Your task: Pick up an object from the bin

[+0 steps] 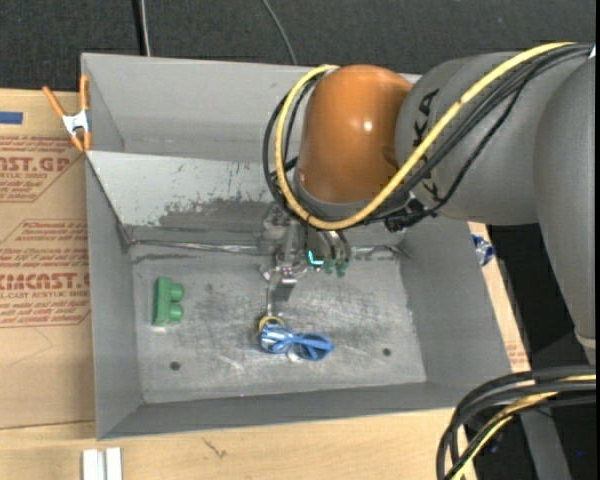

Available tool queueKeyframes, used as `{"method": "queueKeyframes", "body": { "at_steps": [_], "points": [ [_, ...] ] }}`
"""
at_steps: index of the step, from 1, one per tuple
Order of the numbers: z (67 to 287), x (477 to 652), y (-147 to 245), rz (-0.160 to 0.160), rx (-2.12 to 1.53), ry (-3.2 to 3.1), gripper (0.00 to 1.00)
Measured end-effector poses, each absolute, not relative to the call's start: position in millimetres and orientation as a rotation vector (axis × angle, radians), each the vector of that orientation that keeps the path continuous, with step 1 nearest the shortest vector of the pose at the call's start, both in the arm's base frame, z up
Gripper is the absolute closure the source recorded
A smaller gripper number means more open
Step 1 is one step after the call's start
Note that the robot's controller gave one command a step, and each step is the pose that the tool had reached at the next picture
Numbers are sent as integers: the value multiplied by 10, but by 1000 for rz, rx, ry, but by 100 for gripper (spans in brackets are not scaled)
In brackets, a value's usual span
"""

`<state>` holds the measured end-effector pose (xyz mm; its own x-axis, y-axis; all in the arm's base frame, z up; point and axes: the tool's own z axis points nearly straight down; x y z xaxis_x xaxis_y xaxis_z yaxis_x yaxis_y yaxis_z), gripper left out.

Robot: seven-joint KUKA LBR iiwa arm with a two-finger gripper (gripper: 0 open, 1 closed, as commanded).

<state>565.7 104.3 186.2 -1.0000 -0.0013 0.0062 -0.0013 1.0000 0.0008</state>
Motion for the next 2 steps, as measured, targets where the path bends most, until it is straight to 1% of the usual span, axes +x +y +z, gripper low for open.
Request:
{"method": "queueKeyframes", "body": {
  "at_steps": [1, 2],
  "points": [
    [2244, 5175, 736, 1, 544, -3096, 0],
    [1157, 5150, 361, -3, 638, -3069, 0]
  ]
}}
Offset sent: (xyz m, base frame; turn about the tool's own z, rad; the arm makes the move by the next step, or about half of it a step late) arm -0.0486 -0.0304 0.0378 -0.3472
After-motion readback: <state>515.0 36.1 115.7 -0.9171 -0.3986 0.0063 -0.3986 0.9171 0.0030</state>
